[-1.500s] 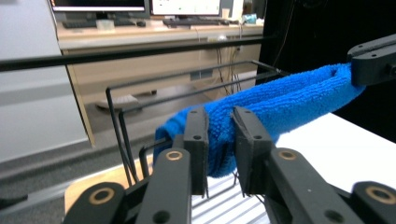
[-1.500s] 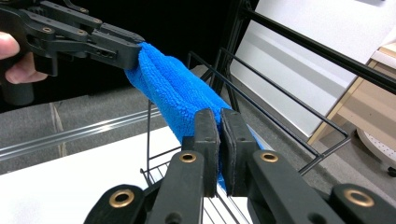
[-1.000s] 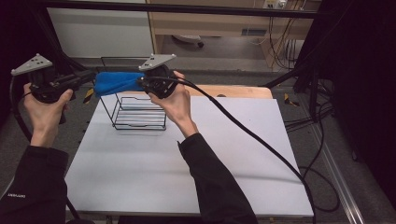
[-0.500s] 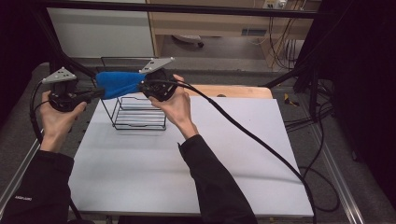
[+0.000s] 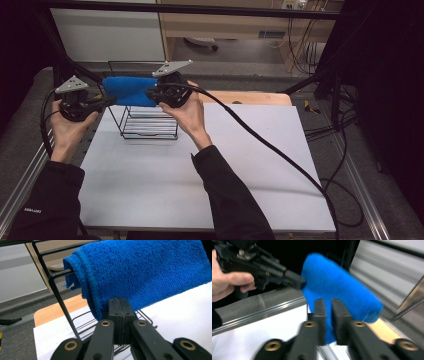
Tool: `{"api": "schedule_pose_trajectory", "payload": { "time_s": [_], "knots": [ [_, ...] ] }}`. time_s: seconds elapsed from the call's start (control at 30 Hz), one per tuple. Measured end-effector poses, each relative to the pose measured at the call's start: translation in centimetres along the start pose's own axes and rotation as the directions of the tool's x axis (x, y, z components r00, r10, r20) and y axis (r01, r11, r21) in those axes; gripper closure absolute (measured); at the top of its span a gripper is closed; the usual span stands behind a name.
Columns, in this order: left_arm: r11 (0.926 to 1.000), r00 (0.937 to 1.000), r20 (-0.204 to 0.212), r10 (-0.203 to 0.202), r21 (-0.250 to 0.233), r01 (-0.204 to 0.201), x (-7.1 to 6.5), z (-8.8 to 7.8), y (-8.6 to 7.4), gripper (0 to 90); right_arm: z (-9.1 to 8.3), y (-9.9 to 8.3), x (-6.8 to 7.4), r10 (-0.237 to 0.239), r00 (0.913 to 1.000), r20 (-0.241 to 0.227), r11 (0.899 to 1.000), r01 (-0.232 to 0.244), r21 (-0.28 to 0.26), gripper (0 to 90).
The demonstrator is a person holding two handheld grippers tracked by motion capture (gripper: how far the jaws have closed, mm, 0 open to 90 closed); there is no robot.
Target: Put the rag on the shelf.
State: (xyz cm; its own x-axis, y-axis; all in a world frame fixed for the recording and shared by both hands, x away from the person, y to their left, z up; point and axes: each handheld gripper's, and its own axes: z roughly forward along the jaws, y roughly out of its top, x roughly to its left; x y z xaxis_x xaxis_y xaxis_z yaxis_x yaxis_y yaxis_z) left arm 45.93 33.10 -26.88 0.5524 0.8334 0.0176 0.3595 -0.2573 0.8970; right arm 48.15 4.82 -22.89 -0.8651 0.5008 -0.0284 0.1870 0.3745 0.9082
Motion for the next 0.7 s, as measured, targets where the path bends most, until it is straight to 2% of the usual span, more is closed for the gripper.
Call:
{"api": "schedule_pose_trajectory", "payload": {
  "time_s": [0.1, 0.27, 0.33, 0.47, 0.7],
  "knots": [
    [1.0000, 1.0000, 0.000, 0.001, 0.000, -0.001, 0.0, 0.1, -0.2, 89.9, 0.9, -1.0, -0.1, 0.040, 0.9992, -0.009, 0.998, -0.040, 0.046, 90.0],
    [0.9999, 1.0000, 0.001, -0.006, -0.013, 0.006, 0.0, 0.3, -0.4, 89.9, 1.6, -2.2, -0.7, 0.068, 0.9974, 0.023, 0.996, -0.069, 0.051, 90.0],
    [0.9997, 0.9999, 0.005, -0.010, -0.020, 0.010, 0.0, 0.3, -0.4, 89.8, 1.9, -2.5, -0.9, 0.058, 0.9971, 0.049, 0.997, -0.061, 0.049, 89.4],
    [0.9994, 0.9998, 0.007, -0.018, -0.030, 0.019, 0.0, 0.5, -0.4, 89.6, 2.3, -3.0, -1.3, 0.058, 0.9962, 0.065, 0.997, -0.061, 0.042, 88.1],
    [0.9991, 0.9996, 0.024, -0.018, -0.039, 0.019, -0.3, 0.0, -0.7, 86.0, 1.6, -3.0, -1.0, 0.031, 0.9979, 0.057, 0.999, -0.033, 0.021, 83.0]
  ]
}}
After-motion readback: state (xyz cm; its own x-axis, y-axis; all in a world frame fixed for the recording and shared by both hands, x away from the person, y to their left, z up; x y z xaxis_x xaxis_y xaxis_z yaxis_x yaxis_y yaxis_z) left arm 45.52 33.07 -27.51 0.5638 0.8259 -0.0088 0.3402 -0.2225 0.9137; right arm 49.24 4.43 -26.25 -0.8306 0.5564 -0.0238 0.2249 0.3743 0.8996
